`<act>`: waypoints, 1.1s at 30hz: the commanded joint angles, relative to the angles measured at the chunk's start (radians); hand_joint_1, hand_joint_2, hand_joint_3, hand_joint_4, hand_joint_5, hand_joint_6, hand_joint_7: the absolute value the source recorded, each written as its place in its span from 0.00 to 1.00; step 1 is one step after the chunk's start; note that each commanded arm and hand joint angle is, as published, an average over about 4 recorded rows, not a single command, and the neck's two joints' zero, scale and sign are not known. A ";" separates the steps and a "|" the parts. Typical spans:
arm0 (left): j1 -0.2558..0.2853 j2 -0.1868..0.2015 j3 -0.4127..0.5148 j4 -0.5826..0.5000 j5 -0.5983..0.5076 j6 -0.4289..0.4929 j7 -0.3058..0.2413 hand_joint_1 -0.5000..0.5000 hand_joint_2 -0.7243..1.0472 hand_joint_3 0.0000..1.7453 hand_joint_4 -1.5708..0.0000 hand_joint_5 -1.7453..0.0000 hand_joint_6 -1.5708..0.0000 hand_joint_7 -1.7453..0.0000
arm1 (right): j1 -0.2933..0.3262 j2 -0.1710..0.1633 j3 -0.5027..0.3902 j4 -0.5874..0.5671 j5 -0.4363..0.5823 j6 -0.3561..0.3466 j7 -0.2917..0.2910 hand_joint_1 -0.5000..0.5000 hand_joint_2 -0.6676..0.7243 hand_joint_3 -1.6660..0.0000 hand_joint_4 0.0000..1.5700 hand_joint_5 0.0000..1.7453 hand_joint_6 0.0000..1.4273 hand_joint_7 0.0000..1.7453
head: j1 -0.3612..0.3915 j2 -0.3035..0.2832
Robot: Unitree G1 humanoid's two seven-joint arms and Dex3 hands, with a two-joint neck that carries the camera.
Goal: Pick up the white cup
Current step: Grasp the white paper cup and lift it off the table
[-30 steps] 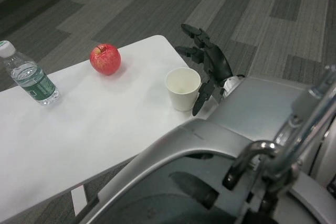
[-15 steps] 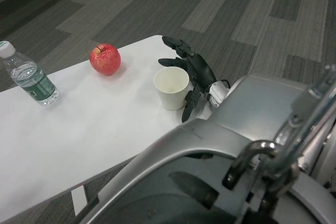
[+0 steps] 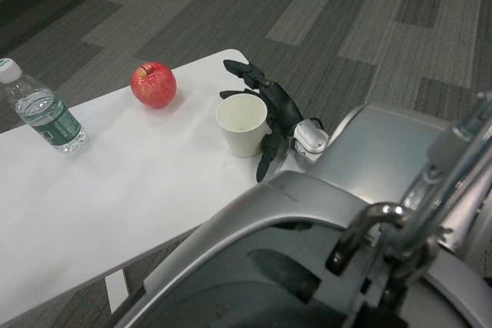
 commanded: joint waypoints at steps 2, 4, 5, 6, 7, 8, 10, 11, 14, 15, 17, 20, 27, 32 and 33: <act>-0.017 0.002 0.005 -0.004 0.002 -0.004 0.002 0.00 0.05 0.05 1.00 0.82 1.00 0.92 | -0.016 0.000 0.028 0.030 -0.005 0.002 0.009 0.08 1.00 1.00 0.05 0.17 0.00 0.16 | 0.006 -0.001; -0.015 0.002 0.006 -0.006 0.002 -0.003 0.002 0.00 0.05 0.05 1.00 0.82 1.00 0.92 | -0.021 -0.004 0.038 0.038 -0.005 0.001 0.010 0.08 1.00 1.00 0.04 0.17 0.00 0.16 | 0.009 -0.002; -0.014 0.002 0.006 -0.007 0.002 -0.003 0.002 0.00 0.05 0.05 1.00 0.82 1.00 0.92 | -0.023 -0.005 0.043 0.042 -0.006 0.001 0.011 0.08 1.00 1.00 0.04 0.17 0.00 0.16 | 0.010 -0.002; -0.013 0.002 0.007 -0.008 0.002 -0.003 0.002 0.00 0.05 0.05 1.00 0.82 1.00 0.92 | -0.026 -0.007 0.048 0.046 -0.006 0.001 0.013 0.07 1.00 1.00 0.04 0.17 0.00 0.16 | 0.011 -0.002; -0.011 0.002 0.007 -0.008 0.002 -0.003 0.002 0.00 0.05 0.05 1.00 0.82 1.00 0.92 | -0.029 -0.008 0.054 0.051 -0.006 0.001 0.014 0.06 1.00 1.00 0.04 0.17 0.00 0.16 | 0.012 -0.002; -0.011 0.002 0.007 -0.009 0.002 -0.003 0.002 0.00 0.05 0.05 1.00 0.82 1.00 0.92 | -0.031 -0.010 0.060 0.056 -0.006 0.001 0.016 0.05 1.00 1.00 0.04 0.18 0.00 0.16 | 0.011 -0.002; -0.009 0.002 0.007 -0.009 0.002 -0.004 0.002 0.00 0.05 0.05 1.00 0.82 1.00 0.92 | -0.038 -0.011 0.073 0.068 -0.006 0.001 0.017 0.04 1.00 1.00 0.05 0.21 0.00 0.16 | 0.013 -0.002; -0.009 0.002 0.007 -0.009 0.002 -0.004 0.002 0.00 0.05 0.05 1.00 0.82 1.00 0.92 | -0.042 -0.012 0.079 0.074 -0.006 0.001 0.018 0.05 1.00 0.99 0.05 0.24 0.00 0.17 | 0.013 -0.002; -0.007 0.001 0.007 -0.009 0.002 -0.004 0.002 0.00 0.05 0.05 1.00 0.82 1.00 0.92 | -0.056 -0.014 0.095 0.093 -0.006 0.002 0.020 0.08 0.98 0.95 0.05 0.33 0.00 0.20 | 0.018 -0.003; -0.006 0.000 0.006 -0.010 0.002 -0.004 0.002 0.00 0.05 0.05 1.00 0.82 1.00 0.92 | -0.061 -0.015 0.100 0.099 -0.006 0.002 0.020 0.08 0.98 0.95 0.06 0.36 0.00 0.20 | 0.021 -0.004; -0.003 0.000 0.005 -0.011 0.001 -0.004 0.001 0.00 0.05 0.05 1.00 0.82 1.00 0.92 | -0.075 -0.016 0.111 0.118 -0.006 0.001 0.024 0.08 0.97 0.92 0.08 0.43 0.01 0.26 | 0.025 -0.006; 0.001 0.000 0.005 -0.012 0.001 -0.004 0.000 0.00 0.05 0.05 1.00 0.82 1.00 0.92 | -0.092 -0.022 0.124 0.146 -0.006 0.001 0.028 0.08 0.92 0.77 0.16 0.60 0.14 0.60 | 0.028 -0.007; 0.010 0.002 0.009 -0.028 0.000 -0.004 0.001 0.00 0.05 0.05 1.00 0.82 1.00 0.92 | -0.100 -0.056 0.155 0.175 -0.006 -0.005 0.030 0.10 0.86 0.64 0.30 0.82 0.64 0.95 | 0.049 -0.010; 0.014 0.002 0.012 -0.031 0.000 -0.003 0.002 0.00 0.05 0.05 1.00 0.82 1.00 0.92 | -0.098 -0.065 0.163 0.192 -0.006 -0.008 0.031 0.12 0.78 0.40 0.34 0.89 0.92 0.93 | 0.056 -0.014; 0.014 0.002 0.012 -0.031 0.000 -0.003 0.002 0.00 0.05 0.05 1.00 0.82 1.00 0.92 | -0.098 -0.065 0.165 0.197 -0.006 -0.008 0.031 0.12 0.77 0.37 0.35 0.89 0.95 0.92 | 0.057 -0.014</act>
